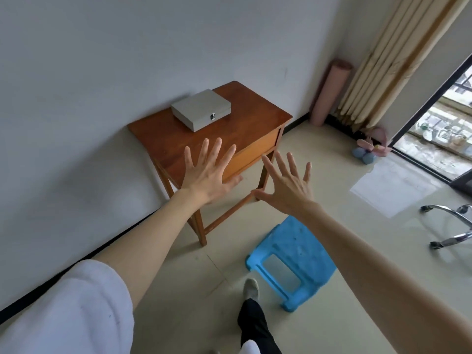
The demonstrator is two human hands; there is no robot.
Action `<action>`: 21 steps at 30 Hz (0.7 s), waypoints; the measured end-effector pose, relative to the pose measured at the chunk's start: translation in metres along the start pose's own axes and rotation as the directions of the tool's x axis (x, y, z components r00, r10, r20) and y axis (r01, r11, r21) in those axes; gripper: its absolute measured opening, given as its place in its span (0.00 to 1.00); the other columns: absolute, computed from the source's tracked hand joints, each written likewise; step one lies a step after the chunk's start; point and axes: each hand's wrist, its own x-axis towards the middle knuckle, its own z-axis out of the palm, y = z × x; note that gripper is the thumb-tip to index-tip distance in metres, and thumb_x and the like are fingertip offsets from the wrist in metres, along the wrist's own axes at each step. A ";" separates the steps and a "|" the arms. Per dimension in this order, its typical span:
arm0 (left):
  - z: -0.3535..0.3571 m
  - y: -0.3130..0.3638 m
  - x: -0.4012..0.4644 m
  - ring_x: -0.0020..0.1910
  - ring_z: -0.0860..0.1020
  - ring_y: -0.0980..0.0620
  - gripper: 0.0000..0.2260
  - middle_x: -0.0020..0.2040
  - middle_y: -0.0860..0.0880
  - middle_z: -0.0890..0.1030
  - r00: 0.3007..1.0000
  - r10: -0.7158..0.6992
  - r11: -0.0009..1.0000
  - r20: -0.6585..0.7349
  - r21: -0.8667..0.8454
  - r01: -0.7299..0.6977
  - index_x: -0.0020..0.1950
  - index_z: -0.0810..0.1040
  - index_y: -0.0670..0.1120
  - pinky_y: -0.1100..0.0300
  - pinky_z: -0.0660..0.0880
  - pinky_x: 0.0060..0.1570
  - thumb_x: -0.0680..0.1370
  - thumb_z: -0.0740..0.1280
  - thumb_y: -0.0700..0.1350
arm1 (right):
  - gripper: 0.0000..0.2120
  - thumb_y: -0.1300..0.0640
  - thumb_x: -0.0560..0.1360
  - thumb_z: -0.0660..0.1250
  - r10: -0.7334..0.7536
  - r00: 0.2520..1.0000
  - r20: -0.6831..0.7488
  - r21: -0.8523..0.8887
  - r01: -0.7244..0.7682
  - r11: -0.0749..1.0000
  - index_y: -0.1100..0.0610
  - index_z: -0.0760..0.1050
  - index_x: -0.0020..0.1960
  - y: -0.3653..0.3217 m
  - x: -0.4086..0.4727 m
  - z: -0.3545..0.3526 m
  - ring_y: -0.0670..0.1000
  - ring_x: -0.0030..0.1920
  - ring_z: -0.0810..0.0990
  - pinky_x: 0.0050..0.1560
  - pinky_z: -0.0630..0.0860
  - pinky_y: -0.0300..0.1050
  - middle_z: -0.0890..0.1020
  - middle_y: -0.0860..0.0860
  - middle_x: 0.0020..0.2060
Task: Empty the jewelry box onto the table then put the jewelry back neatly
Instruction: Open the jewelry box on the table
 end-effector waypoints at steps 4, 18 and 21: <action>0.003 -0.001 0.062 0.75 0.35 0.45 0.33 0.77 0.48 0.37 0.999 -0.046 0.999 0.006 -0.013 0.046 0.74 0.36 0.57 0.37 0.34 0.67 0.75 0.44 0.68 | 0.43 0.27 0.70 0.52 -0.042 0.999 -0.006 -0.005 0.042 0.999 0.43 0.37 0.75 0.027 0.063 -0.003 0.56 0.76 0.38 0.70 0.37 0.68 0.42 0.51 0.77; -0.006 -0.040 0.212 0.75 0.36 0.44 0.32 0.77 0.47 0.38 0.980 -0.198 0.979 0.007 -0.042 0.198 0.74 0.37 0.58 0.36 0.36 0.68 0.75 0.45 0.67 | 0.43 0.27 0.69 0.53 -0.167 0.986 0.009 -0.035 0.167 0.985 0.42 0.37 0.75 0.067 0.252 -0.014 0.57 0.76 0.38 0.68 0.33 0.67 0.41 0.51 0.77; 0.001 -0.063 0.241 0.75 0.36 0.44 0.33 0.77 0.47 0.38 0.974 -0.226 0.973 0.016 -0.045 0.227 0.75 0.37 0.57 0.36 0.36 0.68 0.75 0.45 0.68 | 0.43 0.27 0.70 0.53 -0.183 0.983 0.014 -0.029 0.183 0.983 0.42 0.37 0.75 0.058 0.292 -0.008 0.56 0.76 0.37 0.68 0.33 0.67 0.41 0.50 0.77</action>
